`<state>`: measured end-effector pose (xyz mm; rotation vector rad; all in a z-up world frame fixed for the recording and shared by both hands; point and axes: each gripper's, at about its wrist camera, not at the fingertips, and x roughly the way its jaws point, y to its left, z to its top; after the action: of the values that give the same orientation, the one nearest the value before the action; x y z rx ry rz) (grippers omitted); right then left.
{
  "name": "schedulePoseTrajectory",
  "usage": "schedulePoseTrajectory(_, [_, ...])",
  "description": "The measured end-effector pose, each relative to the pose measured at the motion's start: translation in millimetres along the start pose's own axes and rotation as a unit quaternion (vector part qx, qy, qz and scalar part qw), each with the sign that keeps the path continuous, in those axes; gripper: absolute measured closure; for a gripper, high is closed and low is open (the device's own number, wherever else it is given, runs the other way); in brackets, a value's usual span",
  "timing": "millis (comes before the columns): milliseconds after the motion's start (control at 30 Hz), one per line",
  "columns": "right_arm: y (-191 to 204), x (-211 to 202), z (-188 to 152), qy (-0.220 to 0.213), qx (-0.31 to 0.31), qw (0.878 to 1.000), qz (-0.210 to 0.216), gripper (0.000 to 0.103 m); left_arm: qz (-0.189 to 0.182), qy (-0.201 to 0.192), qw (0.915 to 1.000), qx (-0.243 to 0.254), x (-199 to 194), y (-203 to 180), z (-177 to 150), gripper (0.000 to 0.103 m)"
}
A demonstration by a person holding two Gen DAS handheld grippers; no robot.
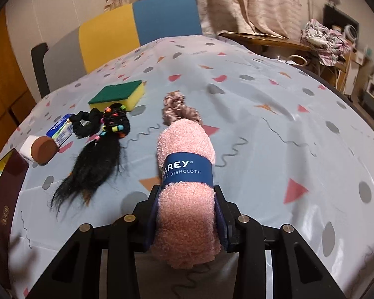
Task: Organize soft objects
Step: 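Grasp the beaded hair extension with the left gripper while the right grasps the pink dishcloth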
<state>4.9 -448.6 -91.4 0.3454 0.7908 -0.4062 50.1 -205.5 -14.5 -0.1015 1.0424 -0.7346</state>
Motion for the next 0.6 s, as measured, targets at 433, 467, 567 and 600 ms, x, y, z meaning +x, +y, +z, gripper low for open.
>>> schedulePoseTrajectory(433, [-11.1, 0.5, -7.2, -0.031, 0.037, 0.998, 0.032, 0.062, 0.062, 0.001, 0.9976, 0.031, 101.0, -32.0, 73.1, 0.022])
schedulePoseTrajectory(467, [-11.5, 0.6, -7.5, -0.031, 0.038, 0.998, 0.034, 0.062, 0.068, 0.001, 0.9971, 0.034, 108.6, -32.9, 77.9, 0.022])
schedulePoseTrajectory(567, [-13.6, 0.7, -8.1, -0.034, 0.043, 0.998, 0.039, 0.062, 0.079, 0.009, 0.9964, 0.032, 133.3, -32.4, 93.0, 0.022])
schedulePoseTrajectory(600, [-14.0, 0.8, -8.4, -0.034, 0.043, 0.998, 0.039, 0.062, 0.08, 0.011, 0.9963, 0.028, 140.1, -31.3, 97.1, 0.022])
